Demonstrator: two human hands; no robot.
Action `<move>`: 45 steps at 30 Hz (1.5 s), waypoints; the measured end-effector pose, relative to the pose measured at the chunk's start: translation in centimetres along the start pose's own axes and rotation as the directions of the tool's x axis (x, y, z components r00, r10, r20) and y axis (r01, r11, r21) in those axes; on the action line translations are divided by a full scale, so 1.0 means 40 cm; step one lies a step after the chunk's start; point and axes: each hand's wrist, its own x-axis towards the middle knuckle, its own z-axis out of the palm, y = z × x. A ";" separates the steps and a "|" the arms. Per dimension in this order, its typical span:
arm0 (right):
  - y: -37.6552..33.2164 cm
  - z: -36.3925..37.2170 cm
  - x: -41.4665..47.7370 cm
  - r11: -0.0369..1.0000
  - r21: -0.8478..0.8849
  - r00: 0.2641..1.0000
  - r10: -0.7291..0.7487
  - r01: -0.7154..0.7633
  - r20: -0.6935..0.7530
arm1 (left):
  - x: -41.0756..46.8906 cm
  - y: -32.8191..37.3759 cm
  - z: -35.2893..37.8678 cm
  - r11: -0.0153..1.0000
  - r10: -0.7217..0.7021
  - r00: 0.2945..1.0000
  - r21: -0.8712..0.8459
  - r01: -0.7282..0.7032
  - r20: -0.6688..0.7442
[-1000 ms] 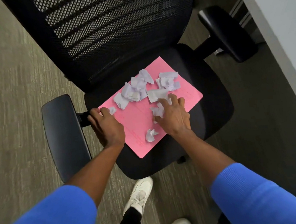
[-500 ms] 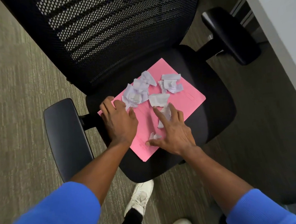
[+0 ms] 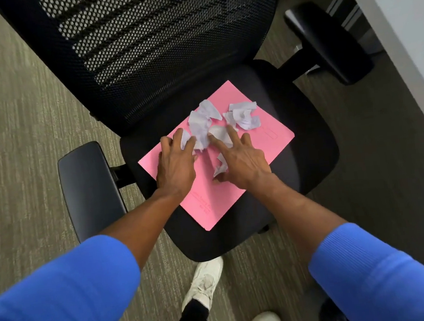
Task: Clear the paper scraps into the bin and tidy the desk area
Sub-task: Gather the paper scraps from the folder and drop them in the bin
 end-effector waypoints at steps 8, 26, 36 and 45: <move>-0.017 0.004 -0.021 0.995 0.095 0.997 0.001 0.007 -0.079 | -0.025 0.023 0.013 0.978 -0.090 0.993 -0.197 0.074 -0.073; 0.019 0.016 -0.087 0.877 0.467 0.917 0.271 -0.111 -0.292 | -0.030 0.050 -0.060 0.897 -0.228 0.951 -0.425 0.121 -0.211; 0.114 0.013 -0.234 0.737 0.666 0.786 0.478 -0.117 -0.392 | -0.115 0.198 -0.091 0.841 -0.194 0.946 -0.541 0.024 -0.260; 0.237 0.166 -0.549 0.502 0.811 0.639 0.737 -0.301 -0.219 | -0.300 0.448 0.038 0.812 -0.044 0.994 -0.583 -0.024 -0.102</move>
